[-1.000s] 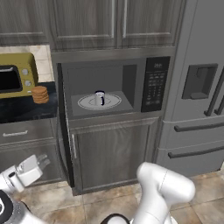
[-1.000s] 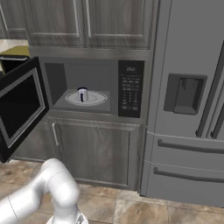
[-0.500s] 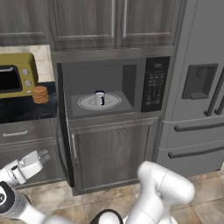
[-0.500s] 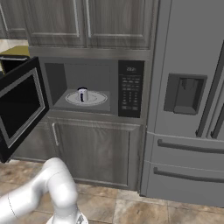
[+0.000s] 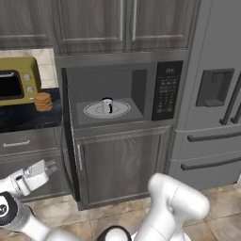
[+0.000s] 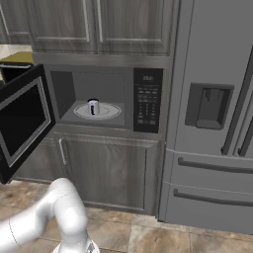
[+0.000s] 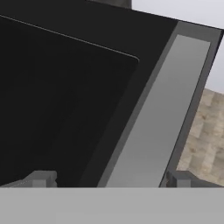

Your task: Pick the mug from the counter and place it inside the microwave. Then close the microwave.

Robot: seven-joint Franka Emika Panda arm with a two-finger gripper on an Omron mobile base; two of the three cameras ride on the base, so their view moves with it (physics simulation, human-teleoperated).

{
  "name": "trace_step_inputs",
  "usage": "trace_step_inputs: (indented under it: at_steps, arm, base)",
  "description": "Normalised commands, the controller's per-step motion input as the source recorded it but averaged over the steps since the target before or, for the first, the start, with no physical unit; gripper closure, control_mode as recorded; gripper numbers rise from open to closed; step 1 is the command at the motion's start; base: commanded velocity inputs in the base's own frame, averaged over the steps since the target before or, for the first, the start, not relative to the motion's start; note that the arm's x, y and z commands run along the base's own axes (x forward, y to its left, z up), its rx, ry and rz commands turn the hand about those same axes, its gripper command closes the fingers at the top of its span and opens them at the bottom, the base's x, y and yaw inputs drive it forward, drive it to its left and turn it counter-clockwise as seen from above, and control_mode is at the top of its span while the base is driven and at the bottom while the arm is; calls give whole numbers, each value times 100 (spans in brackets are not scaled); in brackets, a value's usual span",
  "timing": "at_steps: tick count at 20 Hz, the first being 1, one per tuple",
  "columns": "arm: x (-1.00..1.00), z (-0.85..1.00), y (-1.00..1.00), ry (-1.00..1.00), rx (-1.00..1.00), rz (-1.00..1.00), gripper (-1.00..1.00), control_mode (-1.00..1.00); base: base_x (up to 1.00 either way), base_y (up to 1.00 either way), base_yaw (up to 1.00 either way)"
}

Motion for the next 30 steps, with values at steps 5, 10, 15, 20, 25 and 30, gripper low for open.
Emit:
trace_step_inputs:
  at_steps: [5,10,15,20,25,30]
  arm:
    - [-4,0,-45,0,0,0,-100,-100]
    - [-14,1,-59,0,0,5,-100,-100]
    - [-27,5,-61,0,0,15,-100,-100]
    - [-28,17,-62,3,0,18,-100,-100]
    - [-25,26,-60,6,0,18,-100,-100]
    - [-18,38,-42,14,1,10,-100,-100]
  base:
    - [0,0,0]
    - [0,0,0]
    - [0,0,0]
    - [0,0,0]
    - [0,0,0]
    - [0,0,0]
